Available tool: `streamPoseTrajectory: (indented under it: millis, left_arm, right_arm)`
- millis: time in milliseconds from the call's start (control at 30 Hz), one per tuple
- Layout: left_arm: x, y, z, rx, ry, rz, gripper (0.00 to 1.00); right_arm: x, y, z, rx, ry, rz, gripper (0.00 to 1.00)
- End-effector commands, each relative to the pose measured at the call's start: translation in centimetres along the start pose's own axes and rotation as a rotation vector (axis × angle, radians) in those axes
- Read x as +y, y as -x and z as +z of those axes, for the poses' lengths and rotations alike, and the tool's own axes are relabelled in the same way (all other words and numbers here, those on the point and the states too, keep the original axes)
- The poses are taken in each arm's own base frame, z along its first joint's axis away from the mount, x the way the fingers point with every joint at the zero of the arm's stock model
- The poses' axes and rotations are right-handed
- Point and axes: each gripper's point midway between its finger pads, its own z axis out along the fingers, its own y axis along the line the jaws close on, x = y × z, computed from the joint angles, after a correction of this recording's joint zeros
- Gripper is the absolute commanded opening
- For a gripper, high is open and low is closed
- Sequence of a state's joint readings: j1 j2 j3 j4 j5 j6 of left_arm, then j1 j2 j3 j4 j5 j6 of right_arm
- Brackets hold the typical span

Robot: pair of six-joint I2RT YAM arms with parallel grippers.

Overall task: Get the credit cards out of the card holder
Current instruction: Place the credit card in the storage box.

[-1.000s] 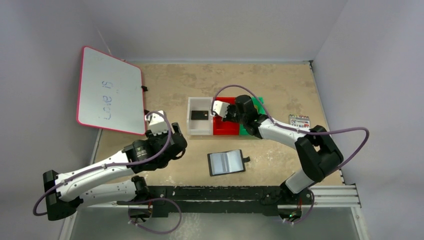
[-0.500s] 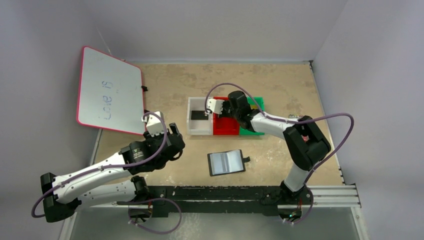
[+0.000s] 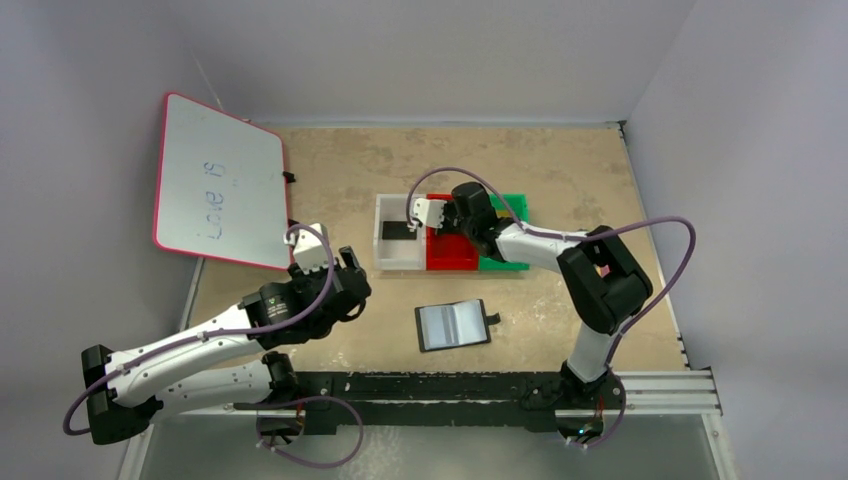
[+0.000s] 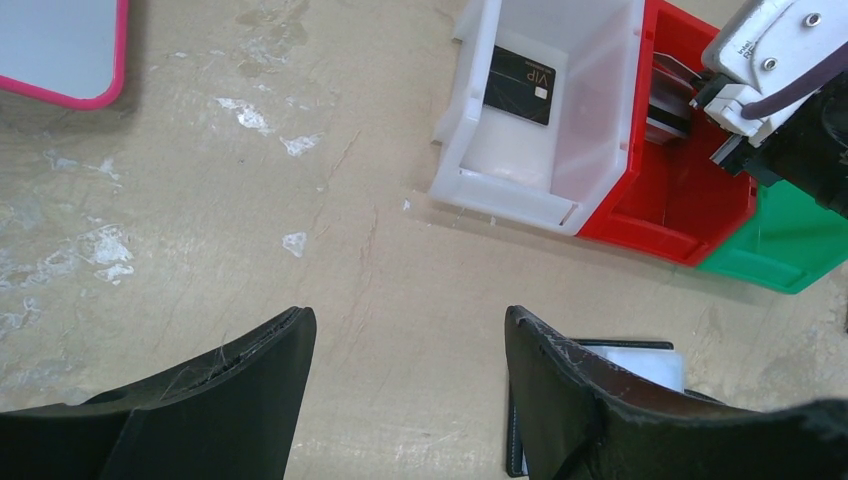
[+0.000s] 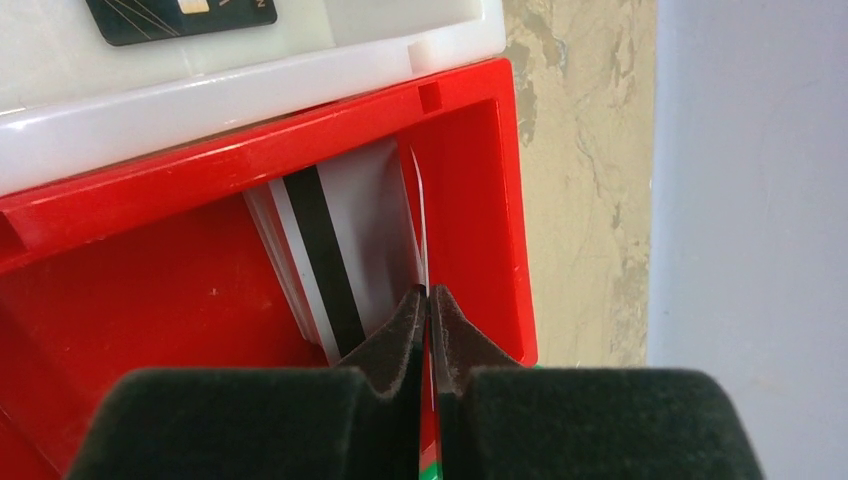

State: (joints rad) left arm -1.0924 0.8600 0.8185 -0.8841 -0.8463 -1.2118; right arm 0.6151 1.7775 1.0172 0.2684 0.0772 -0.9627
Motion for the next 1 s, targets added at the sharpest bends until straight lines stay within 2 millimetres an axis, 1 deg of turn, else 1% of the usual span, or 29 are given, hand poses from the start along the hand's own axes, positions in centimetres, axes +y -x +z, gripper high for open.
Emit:
streamPoseTrajectory:
  millis: [0,133,167,267,367,567,600,633,767,833,967]
  left_arm:
    - [-0.1,0.1,0.2,-0.010,-0.002,-0.023,0.69]
    - [-0.2,-0.1,0.3,-0.004,-0.002,-0.019,0.68]
    - [-0.2,-0.1,0.3,-0.004,-0.003,-0.018,0.68]
    - [-0.3,-0.2,0.3,-0.003,-0.003,-0.016,0.68]
    - [-0.5,-0.4,0.4,0.007,-0.012,-0.014,0.68]
    - [-0.8,-0.7,0.4,0.020,-0.024,-0.009,0.68]
    - [-0.8,-0.8,0.4,0.022,-0.023,-0.005,0.68]
    - [-0.8,-0.8,0.4,0.024,-0.024,-0.005,0.68]
    - [-0.8,-1.0,0.5,0.027,-0.024,-0.004,0.68]
    - [-0.9,-1.0,0.5,0.030,-0.026,-0.002,0.68]
    - [-1.1,-1.3,0.6,0.042,-0.031,0.016,0.68]
  right_arm:
    - [-3.0,1.2,-0.1,-0.012,-0.092,0.002,0.04]
    - [-2.9,1.3,-0.2,-0.018,-0.089,0.008,0.07]
    - [-2.8,1.3,-0.2,-0.021,-0.085,0.007,0.11]
    - [-2.4,1.3,-0.2,-0.026,-0.069,0.009,0.13]
    - [-2.1,1.9,-0.4,-0.053,-0.046,0.021,0.19]
    - [-1.2,2.2,-0.7,-0.079,0.003,0.021,0.21]
    - [-1.0,2.3,-0.8,-0.085,0.012,0.019,0.25]
    - [-0.9,2.4,-1.0,-0.086,0.018,0.017,0.27]
    - [-0.7,2.3,-1.1,-0.083,0.025,0.010,0.28]
    - [-0.6,2.2,-1.2,-0.081,0.037,0.011,0.37]
    - [-0.4,2.6,-1.5,-0.101,0.052,0.020,0.39]
